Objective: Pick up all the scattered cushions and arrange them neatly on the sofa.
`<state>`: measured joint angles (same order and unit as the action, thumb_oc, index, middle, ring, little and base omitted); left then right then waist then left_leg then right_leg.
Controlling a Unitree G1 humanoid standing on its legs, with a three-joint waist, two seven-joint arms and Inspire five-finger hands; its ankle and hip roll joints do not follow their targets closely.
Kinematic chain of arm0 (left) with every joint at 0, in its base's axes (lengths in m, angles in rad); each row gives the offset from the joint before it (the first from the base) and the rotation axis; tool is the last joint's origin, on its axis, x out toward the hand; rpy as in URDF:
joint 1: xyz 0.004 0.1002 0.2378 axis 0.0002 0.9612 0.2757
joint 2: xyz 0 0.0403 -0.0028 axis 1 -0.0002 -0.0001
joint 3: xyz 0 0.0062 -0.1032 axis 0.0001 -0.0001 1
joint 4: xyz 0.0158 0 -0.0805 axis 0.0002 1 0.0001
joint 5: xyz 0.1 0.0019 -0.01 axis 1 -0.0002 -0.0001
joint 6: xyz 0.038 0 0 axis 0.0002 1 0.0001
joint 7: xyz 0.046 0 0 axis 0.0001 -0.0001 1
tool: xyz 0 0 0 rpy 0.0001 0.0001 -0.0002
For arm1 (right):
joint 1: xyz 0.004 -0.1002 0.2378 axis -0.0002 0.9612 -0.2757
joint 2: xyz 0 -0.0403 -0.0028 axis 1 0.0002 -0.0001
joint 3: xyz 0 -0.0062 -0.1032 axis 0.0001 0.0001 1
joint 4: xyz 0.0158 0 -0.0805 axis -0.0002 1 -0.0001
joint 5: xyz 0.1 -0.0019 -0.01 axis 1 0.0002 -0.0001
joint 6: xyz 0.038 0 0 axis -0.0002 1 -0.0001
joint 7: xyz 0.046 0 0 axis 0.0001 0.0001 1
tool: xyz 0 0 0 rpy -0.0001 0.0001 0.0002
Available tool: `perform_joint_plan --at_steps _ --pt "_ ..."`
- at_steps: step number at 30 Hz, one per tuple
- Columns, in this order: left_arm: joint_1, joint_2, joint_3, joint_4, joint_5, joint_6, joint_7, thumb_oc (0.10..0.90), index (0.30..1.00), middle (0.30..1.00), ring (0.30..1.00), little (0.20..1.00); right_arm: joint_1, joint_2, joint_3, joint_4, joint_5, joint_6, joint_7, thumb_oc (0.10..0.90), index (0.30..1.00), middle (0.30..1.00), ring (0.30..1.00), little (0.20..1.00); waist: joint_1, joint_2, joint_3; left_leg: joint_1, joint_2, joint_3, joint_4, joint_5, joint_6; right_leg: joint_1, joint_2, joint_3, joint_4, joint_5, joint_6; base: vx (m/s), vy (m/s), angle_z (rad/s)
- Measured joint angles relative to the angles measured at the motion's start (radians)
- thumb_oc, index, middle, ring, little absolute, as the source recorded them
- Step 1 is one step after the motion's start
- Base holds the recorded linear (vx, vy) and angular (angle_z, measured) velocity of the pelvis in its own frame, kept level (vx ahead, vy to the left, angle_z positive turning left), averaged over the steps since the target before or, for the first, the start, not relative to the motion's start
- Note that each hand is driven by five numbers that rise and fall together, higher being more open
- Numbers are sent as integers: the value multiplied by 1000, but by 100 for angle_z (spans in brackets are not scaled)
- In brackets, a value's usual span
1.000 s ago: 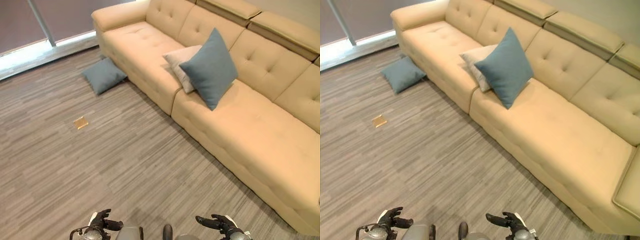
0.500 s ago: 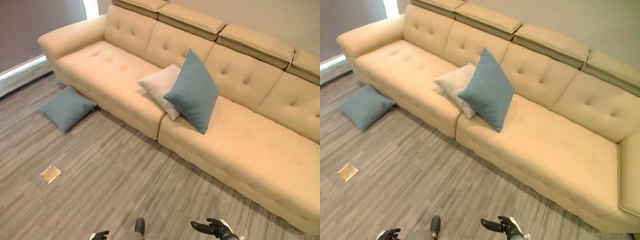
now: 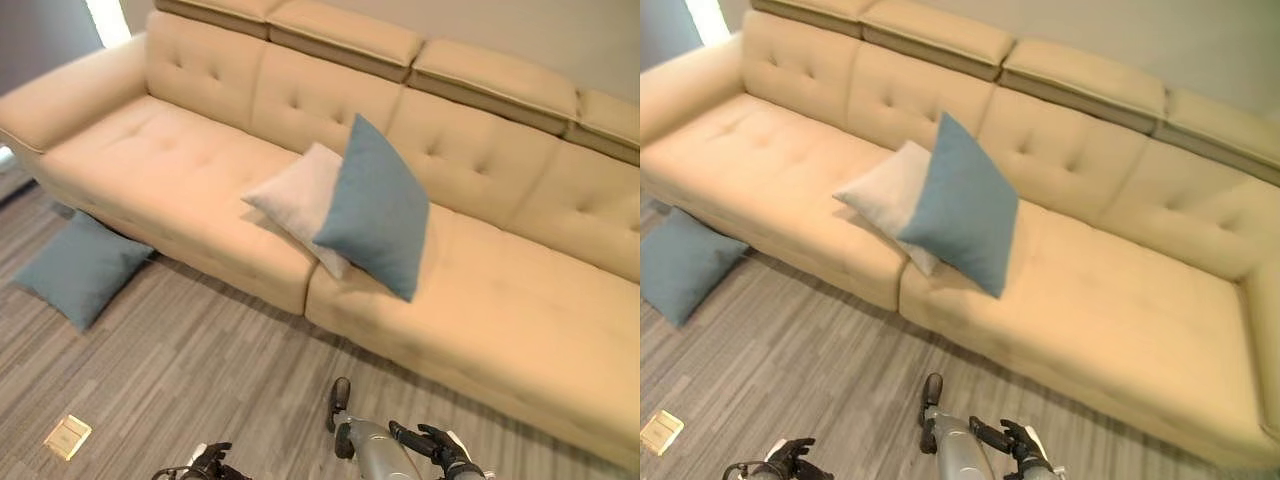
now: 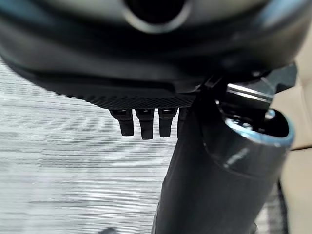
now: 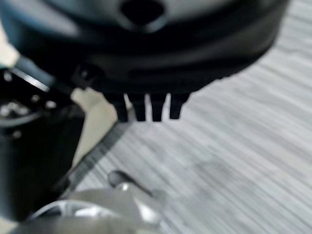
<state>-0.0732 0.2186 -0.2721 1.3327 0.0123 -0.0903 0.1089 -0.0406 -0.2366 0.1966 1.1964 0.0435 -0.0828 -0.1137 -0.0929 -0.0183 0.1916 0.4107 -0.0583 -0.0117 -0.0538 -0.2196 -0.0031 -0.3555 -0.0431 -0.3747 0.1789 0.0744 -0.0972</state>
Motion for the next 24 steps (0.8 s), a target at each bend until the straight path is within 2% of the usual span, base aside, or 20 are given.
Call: perform_joint_plan --at_steps 1,2,3,5,6,7,8,9,10,11,13,14,15,16,17,18,19,20,21,24 --pt "13 -12 1 4 4 1 -5 800 900 900 900 900 -7 -7 2 6 -6 -1 0 800 900 900 900 900 5 12 -5 -8 8 -12 71 8 -15 19 9 25 7 35 -43 471 -161 10" --pt "27 -22 3 7 11 7 -11 800 900 900 900 900 -10 -13 5 8 -14 -1 1 800 900 900 900 900 3 21 -8 -15 12 -21 133 27 -45 40 21 48 10 42 -58 386 -187 -23" --pt "40 -27 9 21 15 6 -13 800 900 900 900 900 -9 -20 11 12 -19 -1 1 800 900 900 900 900 6 35 -18 -39 19 -28 244 55 -92 86 39 73 -6 29 -50 306 -232 -42" --pt "36 -23 9 19 29 5 -8 800 900 900 900 900 -10 -31 10 5 -19 -4 1 800 900 900 900 900 1 34 -17 -130 32 -34 457 66 -117 161 55 102 -69 14 -45 249 -269 -33" --pt "24 -16 10 -2 28 0 -7 800 900 900 900 900 -18 -39 10 -1 -17 -4 -1 800 900 900 900 900 4 21 -12 -239 40 -28 642 90 -145 202 66 123 -103 -3 -54 318 -238 -40" --pt "1 3 6 -38 27 -7 -3 800 900 900 900 900 -37 -43 13 4 1 -3 -2 800 900 900 900 900 27 7 8 -391 41 -30 924 146 -91 239 73 169 -131 -4 -59 325 -156 -89" --pt "-13 18 2 -50 26 -23 1 800 900 900 900 900 -52 -42 16 12 8 -3 -5 800 900 900 900 900 57 -18 22 -451 38 -20 988 140 -91 277 74 198 -146 10 -38 377 -53 -95" --pt "-20 24 0 -61 26 -24 11 800 900 900 900 900 -56 -42 20 4 16 -4 -9 800 900 900 900 900 55 -33 27 -496 29 -38 982 128 -73 314 75 224 -167 -18 -58 351 19 -104" --pt "-29 42 -13 -73 17 -25 27 800 900 900 900 900 -66 -35 29 7 29 -10 -29 800 900 900 900 900 66 -64 41 -547 14 -46 872 92 -22 366 59 272 -195 -20 -52 374 86 -85" --pt "-30 49 -13 -87 16 -34 33 800 900 900 900 900 -67 -36 31 4 35 -12 -34 800 900 900 900 900 74 -77 47 -563 16 -41 794 89 -22 377 53 294 -204 -21 -50 398 112 -118" --pt "-34 53 -21 -103 0 -43 41 800 900 900 900 900 -69 -51 42 1 50 -23 -50 800 900 900 900 900 91 -63 42 -596 5 -109 391 116 -38 421 55 382 -229 -38 -23 351 88 -124" --pt "-41 51 -30 -101 -4 -40 40 800 900 900 900 900 -70 -57 46 8 51 -23 -51 800 900 900 900 900 97 -52 36 -594 3 -126 280 143 -57 434 60 402 -236 -45 -16 355 88 -96" --pt "-47 38 -42 -93 -5 -34 34 800 900 900 900 900 -54 -75 53 22 51 -21 -53 800 900 900 900 900 98 -24 32 -599 9 -165 140 208 -92 461 63 415 -257 -52 2 300 119 -83" --pt "-46 24 -48 -99 -1 -34 44 800 900 900 900 900 -20 -86 38 33 52 -15 -53 800 900 900 900 900 100 7 27 -601 29 -144 142 224 -79 487 76 442 -264 -72 25 386 176 -88" --pt "-31 18 -65 -94 1 -33 54 800 900 900 900 900 5 -85 35 45 54 -13 -59 800 900 900 900 900 101 20 13 -585 32 -134 149 287 -43 503 76 465 -252 -95 54 225 132 -95" --pt "-18 23 -77 -104 6 -34 60 800 900 900 900 900 28 -82 41 49 54 -12 -59 800 900 900 900 900 98 18 2 -552 23 -114 128 337 -15 504 59 454 -219 -120 99 208 109 -80" --pt "-5 31 -77 -106 18 -32 60 800 900 900 900 900 55 -72 41 50 55 -12 -58 800 900 900 900 900 83 -6 -9 -510 1 -97 80 340 -6 505 27 431 -193 -144 122 183 95 -56" --pt "2 33 -77 -102 29 -32 60 800 900 900 900 900 74 -59 24 54 59 -14 -61 800 900 900 900 900 63 -14 -15 -460 -16 -97 18 367 28 509 7 390 -164 -164 143 169 96 -28" --pt "-4 33 -78 -98 30 -32 60 800 900 900 900 900 86 -52 22 56 62 -7 -62 800 900 900 900 900 56 -17 -17 -441 -22 -96 -6 378 40 506 3 373 -154 -183 145 136 95 -11" --pt "-24 37 -79 -99 30 -34 59 800 900 900 900 900 100 -8 -10 109 92 6 -58 800 900 900 900 900 41 -19 -19 -380 -32 -65 -36 356 92 449 -16 347 4 -235 190 84 64 -32"
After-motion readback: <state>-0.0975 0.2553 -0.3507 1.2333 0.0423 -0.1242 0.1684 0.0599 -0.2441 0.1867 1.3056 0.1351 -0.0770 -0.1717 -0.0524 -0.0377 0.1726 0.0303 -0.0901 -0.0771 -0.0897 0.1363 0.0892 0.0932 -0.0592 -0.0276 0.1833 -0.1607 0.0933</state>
